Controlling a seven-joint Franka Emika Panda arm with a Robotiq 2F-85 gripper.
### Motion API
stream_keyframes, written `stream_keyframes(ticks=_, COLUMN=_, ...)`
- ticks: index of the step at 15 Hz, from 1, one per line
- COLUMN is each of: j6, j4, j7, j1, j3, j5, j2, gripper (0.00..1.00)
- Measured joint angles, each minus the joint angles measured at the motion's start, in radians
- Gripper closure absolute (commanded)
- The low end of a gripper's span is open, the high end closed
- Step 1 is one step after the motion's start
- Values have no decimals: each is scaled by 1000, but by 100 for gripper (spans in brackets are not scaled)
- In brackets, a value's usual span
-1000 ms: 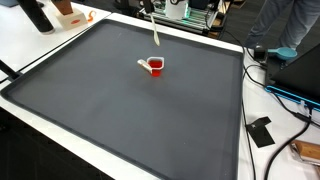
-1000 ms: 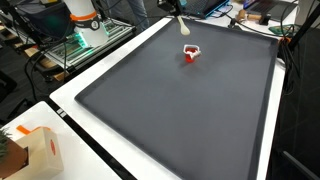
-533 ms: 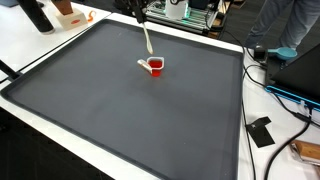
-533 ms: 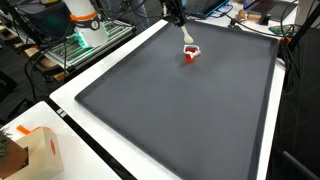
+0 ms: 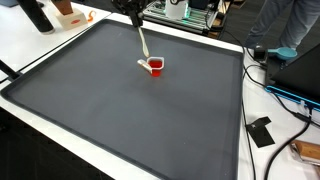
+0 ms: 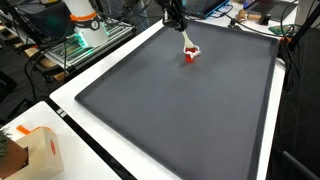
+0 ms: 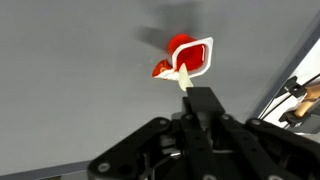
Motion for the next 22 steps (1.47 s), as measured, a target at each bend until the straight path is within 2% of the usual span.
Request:
stream_keyframes(ticks=5, j6=0, j4=2, j7=12, j1=-23, j3=27, j5=-32, j2=-1, gripper=97)
stream_keyframes(ticks=9, j6=0, j4=2, j7=90, j1=-27, j3=45, j5=-133, j2=-10, gripper=97)
stream_keyframes(ticks=19, j6=-14, j4=25, j7=496, j1=-23, j3=143, j5=-563, j2=-77, gripper=97)
stream_keyframes(ticks=22, j6=-15, j4=47, j7=642, j1=-21, j3=190, j5=-737, j2=-87, gripper=97)
